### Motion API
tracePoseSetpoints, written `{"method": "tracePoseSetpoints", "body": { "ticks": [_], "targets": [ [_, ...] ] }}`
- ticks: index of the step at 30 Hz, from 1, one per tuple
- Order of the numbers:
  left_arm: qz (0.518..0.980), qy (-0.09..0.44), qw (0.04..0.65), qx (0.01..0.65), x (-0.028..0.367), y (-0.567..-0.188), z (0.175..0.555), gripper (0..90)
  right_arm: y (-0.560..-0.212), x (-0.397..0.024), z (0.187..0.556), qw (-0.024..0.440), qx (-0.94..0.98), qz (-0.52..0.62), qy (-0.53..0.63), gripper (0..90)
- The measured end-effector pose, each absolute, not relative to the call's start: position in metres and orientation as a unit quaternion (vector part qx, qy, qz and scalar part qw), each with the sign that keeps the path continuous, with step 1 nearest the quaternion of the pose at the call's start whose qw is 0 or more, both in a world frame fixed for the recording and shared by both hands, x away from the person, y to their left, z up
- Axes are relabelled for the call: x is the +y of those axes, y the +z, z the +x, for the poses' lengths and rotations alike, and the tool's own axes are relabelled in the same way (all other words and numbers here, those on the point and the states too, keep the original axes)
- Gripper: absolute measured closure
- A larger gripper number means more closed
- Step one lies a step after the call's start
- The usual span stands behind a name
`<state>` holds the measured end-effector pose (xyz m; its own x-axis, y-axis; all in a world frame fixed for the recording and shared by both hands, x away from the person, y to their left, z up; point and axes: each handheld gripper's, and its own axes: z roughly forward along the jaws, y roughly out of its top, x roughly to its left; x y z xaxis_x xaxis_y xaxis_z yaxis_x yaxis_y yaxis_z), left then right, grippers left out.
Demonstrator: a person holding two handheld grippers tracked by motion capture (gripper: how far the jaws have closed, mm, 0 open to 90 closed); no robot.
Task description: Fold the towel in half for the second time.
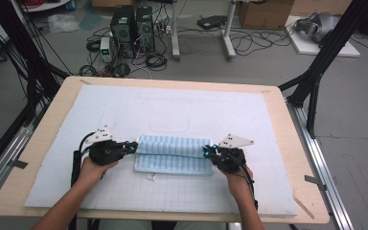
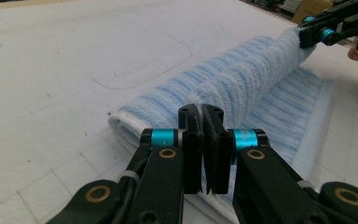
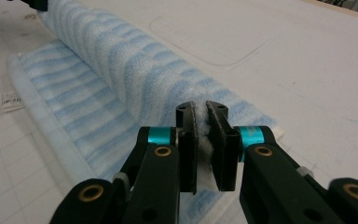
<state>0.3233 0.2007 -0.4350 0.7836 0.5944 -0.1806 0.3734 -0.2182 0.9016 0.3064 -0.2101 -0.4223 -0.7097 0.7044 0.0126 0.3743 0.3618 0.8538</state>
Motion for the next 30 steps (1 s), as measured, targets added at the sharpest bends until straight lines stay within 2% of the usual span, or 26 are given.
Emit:
{"method": "tracePoseSetpoints", "body": {
  "ticks": [13,15,18,21,22,26,30],
  "targets": [
    [0.781,0.080,0.537,0.309,0.202,-0.439,0.311,84.4,-0.426,-0.211,0.294,0.174,0.822,0.324,0.435,82.3],
    [0.781,0.075,0.539,0.306,0.202,-0.438,0.310,80.4,-0.427,-0.213,0.292,0.173,0.823,0.324,0.434,82.3],
    [0.763,0.100,0.559,0.310,0.204,-0.431,0.309,66.5,-0.427,-0.216,0.290,0.167,0.822,0.326,0.436,80.7],
    [0.746,0.118,0.575,0.314,0.208,-0.424,0.312,62.4,-0.428,-0.219,0.288,0.150,0.823,0.324,0.441,72.8],
    [0.745,0.118,0.576,0.315,0.209,-0.423,0.313,62.4,-0.427,-0.220,0.287,0.149,0.821,0.324,0.446,69.5],
    [0.750,0.120,0.563,0.325,0.204,-0.426,0.320,62.2,-0.417,-0.225,0.286,0.155,0.794,0.330,0.487,67.3],
    [0.766,0.121,0.535,0.334,0.192,-0.434,0.329,65.0,-0.419,-0.225,0.292,0.163,0.793,0.343,0.477,66.0]
  ]
}}
